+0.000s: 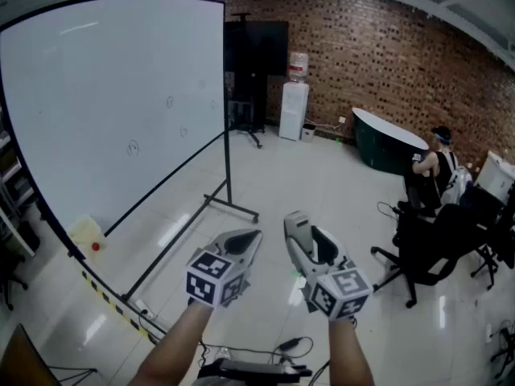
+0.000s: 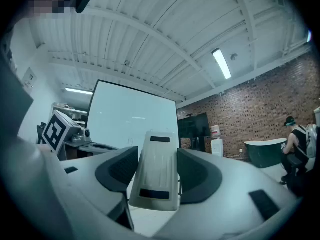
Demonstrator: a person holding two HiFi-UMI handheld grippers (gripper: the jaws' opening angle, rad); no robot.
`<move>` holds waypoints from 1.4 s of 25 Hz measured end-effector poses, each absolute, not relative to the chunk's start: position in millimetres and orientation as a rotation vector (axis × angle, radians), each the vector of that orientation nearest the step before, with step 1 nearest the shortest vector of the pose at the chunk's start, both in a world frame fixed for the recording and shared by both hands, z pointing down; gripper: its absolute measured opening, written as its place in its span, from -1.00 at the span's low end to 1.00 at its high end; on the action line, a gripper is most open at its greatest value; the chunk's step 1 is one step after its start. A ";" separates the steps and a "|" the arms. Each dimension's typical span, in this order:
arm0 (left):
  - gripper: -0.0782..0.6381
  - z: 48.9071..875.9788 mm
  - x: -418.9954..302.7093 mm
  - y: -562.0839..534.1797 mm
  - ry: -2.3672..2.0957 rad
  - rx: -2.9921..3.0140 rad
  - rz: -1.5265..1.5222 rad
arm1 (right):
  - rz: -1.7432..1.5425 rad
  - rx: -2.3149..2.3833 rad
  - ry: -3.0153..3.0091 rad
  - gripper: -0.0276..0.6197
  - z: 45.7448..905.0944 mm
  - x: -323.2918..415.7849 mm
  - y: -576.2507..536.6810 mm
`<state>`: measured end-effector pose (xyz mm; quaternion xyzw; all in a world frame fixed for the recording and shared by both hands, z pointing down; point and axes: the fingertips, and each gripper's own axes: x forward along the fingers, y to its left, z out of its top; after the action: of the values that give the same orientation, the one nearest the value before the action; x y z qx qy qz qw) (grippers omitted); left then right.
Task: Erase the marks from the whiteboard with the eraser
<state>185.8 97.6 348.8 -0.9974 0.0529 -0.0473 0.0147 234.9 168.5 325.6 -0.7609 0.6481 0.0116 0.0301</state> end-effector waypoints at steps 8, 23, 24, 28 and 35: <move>-0.79 345.8 150.8 68.1 0.302 -3.090 -0.153 | 0.030 -2.255 2.091 -0.14 322.4 207.3 136.1; -0.79 349.2 47.6 -33.4 0.667 -3.056 -0.136 | 0.044 -1.998 2.347 -0.14 324.2 123.7 23.6; -0.79 347.4 40.0 -44.1 0.686 -3.053 -0.133 | 0.043 -1.985 2.358 -0.14 323.0 116.9 12.0; -0.79 338.0 18.1 -94.6 0.728 -3.043 -0.121 | 0.033 -1.960 2.388 -0.14 315.3 95.5 -39.1; -0.79 328.8 -3.6 -161.4 0.755 -3.029 -0.108 | 0.057 -1.963 2.395 -0.14 307.6 80.4 -107.1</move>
<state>-3.6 -161.4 328.8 -0.9697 0.2417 -0.0347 0.0088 80.4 -107.1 307.6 -0.6335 0.7732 0.0183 0.0222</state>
